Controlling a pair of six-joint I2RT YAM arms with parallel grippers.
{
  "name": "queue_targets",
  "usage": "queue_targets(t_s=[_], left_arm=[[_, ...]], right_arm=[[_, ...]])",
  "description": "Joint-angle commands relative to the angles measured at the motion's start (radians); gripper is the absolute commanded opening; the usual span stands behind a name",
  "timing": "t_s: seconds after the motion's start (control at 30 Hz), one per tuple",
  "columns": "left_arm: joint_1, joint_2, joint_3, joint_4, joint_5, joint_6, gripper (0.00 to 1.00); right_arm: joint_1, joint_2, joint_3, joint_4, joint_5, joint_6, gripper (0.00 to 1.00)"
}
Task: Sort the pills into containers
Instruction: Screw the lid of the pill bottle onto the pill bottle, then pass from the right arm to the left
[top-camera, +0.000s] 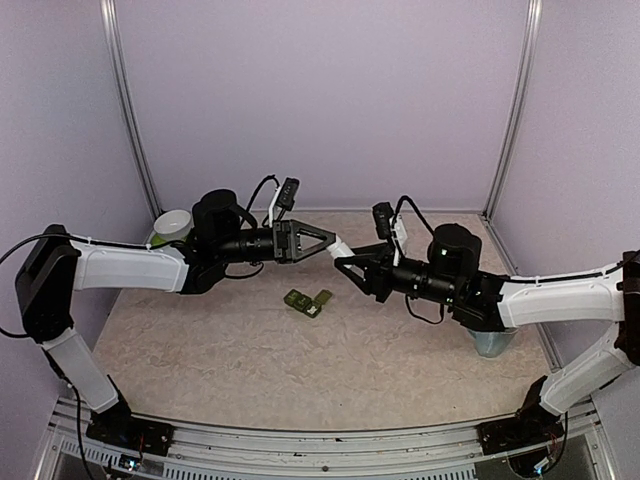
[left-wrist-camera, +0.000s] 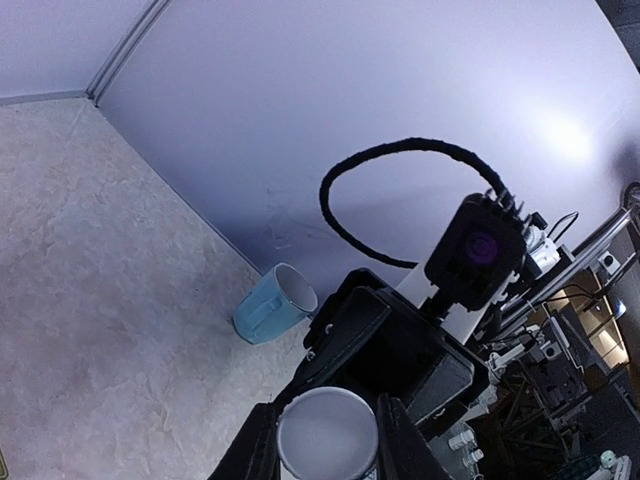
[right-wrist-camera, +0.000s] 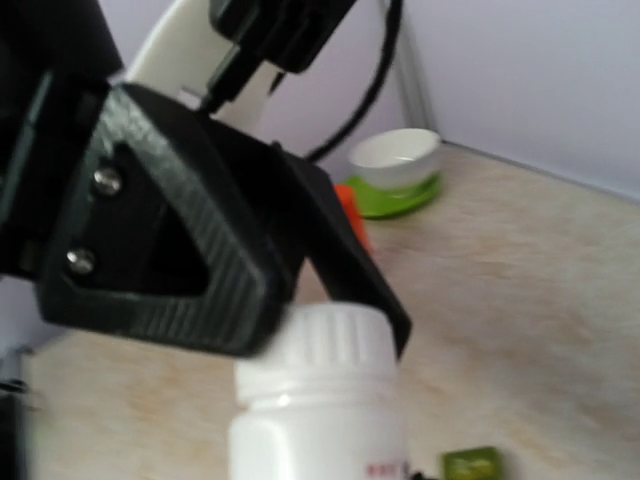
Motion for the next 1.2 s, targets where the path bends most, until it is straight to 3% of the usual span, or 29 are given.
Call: queue_targets(t_s=[0.0,0.17,0.27,0.83,1.07,1.17], left_arm=[[-0.034,-0.046,-0.007,0.103,0.122,0.037,0.25],[-0.02,-0.057,0.014,-0.013,0.058,0.049,0.45],[-0.01,-0.061,0.021,-0.05,0.042,0.049,0.51],[-0.003,-0.043,0.024,-0.028,0.044,0.03,0.28],[0.008,-0.07,0.012,-0.057,0.006,0.042,0.24],[0.025,-0.086,0.002,-0.09,-0.017,0.057,0.24]], right_arm=[[-0.028,0.002,-0.007,0.122,-0.189,0.18,0.05],[-0.028,0.0,0.021,0.033,-0.127,0.074,0.05],[-0.029,0.003,0.034,-0.009,-0.095,0.029,0.05],[-0.028,0.019,0.029,0.006,-0.075,0.02,0.07],[-0.028,0.03,0.031,0.003,-0.071,0.019,0.39],[-0.03,0.029,0.033,-0.011,-0.062,0.011,0.57]])
